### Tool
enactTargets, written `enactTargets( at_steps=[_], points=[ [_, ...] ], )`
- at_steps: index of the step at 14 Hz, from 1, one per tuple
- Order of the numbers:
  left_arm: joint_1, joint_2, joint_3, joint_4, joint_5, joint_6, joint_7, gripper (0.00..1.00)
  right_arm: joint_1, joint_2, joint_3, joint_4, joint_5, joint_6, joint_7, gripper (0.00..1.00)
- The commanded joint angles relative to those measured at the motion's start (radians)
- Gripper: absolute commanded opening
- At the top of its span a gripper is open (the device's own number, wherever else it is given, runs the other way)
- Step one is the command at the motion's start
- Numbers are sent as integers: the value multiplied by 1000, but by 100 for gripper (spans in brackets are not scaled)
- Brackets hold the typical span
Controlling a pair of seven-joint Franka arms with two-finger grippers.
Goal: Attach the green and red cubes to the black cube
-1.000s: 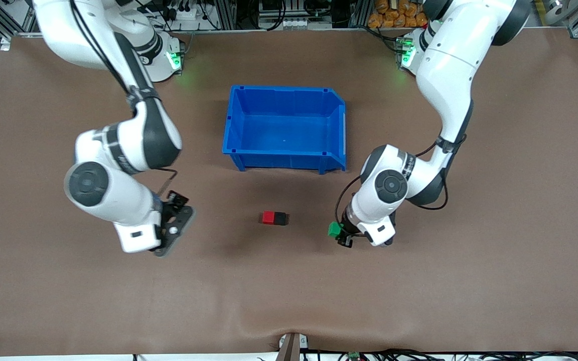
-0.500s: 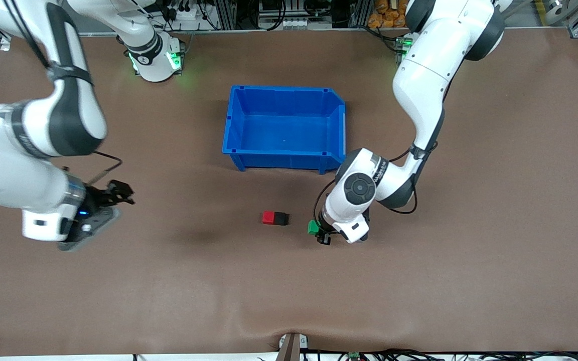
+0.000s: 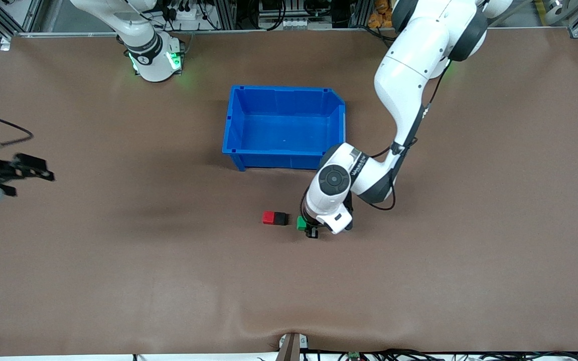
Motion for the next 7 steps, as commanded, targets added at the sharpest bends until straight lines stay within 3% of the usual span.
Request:
enactTargets(
  at_steps=[1, 4, 7],
  points=[
    [-32, 52, 25, 71, -22, -21, -39, 0, -1, -108, 21, -56, 0, -43, 128, 100],
    [-82, 53, 57, 73, -22, -27, -39, 0, 36, -176, 19, -68, -8, -137, 375, 100],
    [-99, 56, 66, 73, -22, -44, -41, 0, 34, -222, 21, -114, -19, -140, 430, 100]
  ],
)
